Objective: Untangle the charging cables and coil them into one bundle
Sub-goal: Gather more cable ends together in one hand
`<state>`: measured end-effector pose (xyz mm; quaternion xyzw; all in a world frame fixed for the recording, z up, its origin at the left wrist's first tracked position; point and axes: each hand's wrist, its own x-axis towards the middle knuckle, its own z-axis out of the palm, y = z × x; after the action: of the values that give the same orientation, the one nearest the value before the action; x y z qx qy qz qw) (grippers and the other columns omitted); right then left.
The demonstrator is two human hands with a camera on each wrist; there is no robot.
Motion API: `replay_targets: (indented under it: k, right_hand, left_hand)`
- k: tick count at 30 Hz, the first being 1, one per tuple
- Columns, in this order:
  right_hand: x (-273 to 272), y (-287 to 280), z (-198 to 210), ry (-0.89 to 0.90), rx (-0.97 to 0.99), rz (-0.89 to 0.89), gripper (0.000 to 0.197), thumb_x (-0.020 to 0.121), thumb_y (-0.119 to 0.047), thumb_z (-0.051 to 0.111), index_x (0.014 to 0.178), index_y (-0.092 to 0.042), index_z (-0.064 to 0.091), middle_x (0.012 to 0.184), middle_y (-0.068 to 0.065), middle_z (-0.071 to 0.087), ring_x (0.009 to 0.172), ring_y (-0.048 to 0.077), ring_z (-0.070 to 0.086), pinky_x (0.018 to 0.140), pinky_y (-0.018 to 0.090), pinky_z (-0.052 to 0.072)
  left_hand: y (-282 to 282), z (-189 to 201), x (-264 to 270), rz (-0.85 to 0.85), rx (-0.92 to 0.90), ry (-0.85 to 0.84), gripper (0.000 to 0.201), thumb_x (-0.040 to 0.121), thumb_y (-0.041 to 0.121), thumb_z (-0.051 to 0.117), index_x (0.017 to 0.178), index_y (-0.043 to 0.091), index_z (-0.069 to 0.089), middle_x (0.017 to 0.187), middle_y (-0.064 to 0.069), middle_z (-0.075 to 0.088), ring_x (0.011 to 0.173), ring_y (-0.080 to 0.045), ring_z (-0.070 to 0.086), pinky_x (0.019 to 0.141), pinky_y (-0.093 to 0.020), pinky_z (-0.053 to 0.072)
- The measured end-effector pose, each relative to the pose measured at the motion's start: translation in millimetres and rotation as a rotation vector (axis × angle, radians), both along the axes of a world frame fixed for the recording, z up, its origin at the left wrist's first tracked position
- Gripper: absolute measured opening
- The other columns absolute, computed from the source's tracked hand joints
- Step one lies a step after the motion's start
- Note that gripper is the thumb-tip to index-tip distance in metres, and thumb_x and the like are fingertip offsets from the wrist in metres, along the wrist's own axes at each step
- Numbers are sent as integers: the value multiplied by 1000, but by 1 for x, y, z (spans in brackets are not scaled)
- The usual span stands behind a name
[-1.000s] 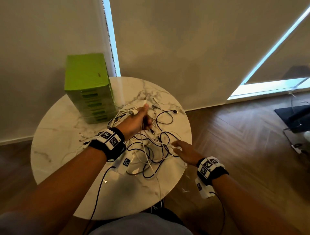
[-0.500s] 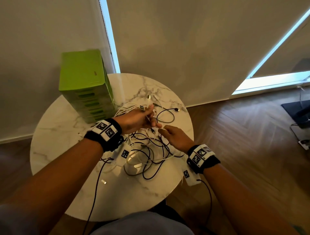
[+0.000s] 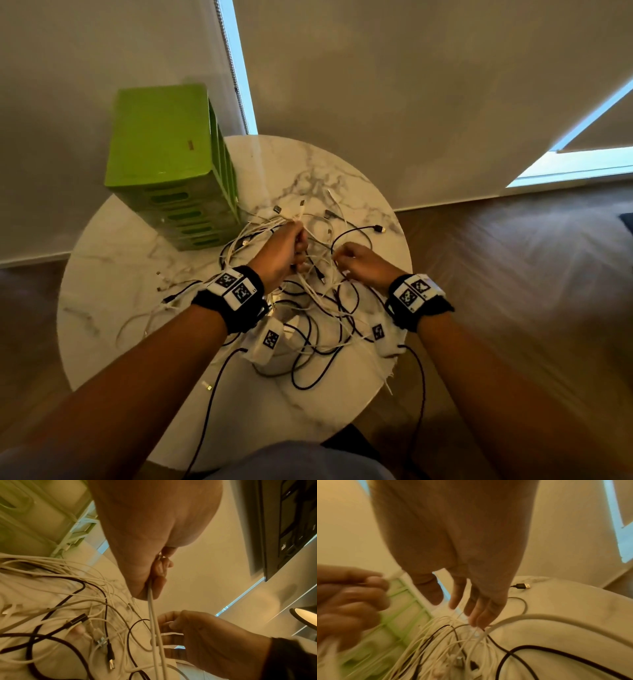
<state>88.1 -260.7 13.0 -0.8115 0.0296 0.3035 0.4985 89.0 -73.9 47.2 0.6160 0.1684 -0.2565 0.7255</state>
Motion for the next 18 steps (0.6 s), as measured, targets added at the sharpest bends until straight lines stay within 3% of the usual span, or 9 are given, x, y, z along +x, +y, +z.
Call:
replay_targets:
  k: [3,5,9,12,13,15,18]
  right_hand:
    - [33,-9,-31,41,-72,-210,17,95,-20,54,80,-11,56,83,14,60,78,26,57,69,35,45]
    - [49,-10,-54,96,-112,-270,24,90,-27,57,75,-8,60,77,19,62,71,31,60,66,38,46]
    - [69,3,-74,139,-54,-383,22,91,-26,59,69,-21,57,67,2,55,59,21,52,58,31,43]
    - [79,9,-85,117,41,-518,36,73,-54,63,67,-18,59,70,2,57,73,26,53,66,37,41]
    - [79,12,-82,95,102,-563,36,79,-54,62,71,-18,59,73,2,59,74,25,54,64,34,39]
    - [76,20,-60,26,235,-641,25,100,-36,51,83,-18,56,84,8,64,76,21,59,62,29,40]
    - [63,29,-18,-165,376,-561,18,108,-23,40,96,-12,47,84,13,67,81,24,68,75,31,57]
  left_hand:
    - [3,-6,4,1,-23,10,31,103,24,33,73,18,43,63,1,33,52,-14,22,54,-30,27]
    - [5,-10,7,-8,-5,9,30,102,22,35,74,17,46,61,1,37,52,-15,27,54,-30,30]
    - [13,-22,9,-44,10,-11,31,105,23,36,79,16,51,62,2,42,52,-13,36,54,-28,36]
    - [18,-28,7,-51,24,-21,30,107,22,35,84,15,53,64,3,44,51,-11,37,51,-26,38]
    - [18,-30,7,-45,24,-17,30,108,22,34,86,14,53,64,3,44,50,-10,37,50,-25,37]
    - [18,-34,8,-16,4,-6,29,108,22,33,88,14,53,62,3,41,49,-10,33,49,-25,32]
    - [16,-36,10,59,-57,6,24,104,18,35,87,14,51,62,2,34,48,-10,27,49,-26,24]
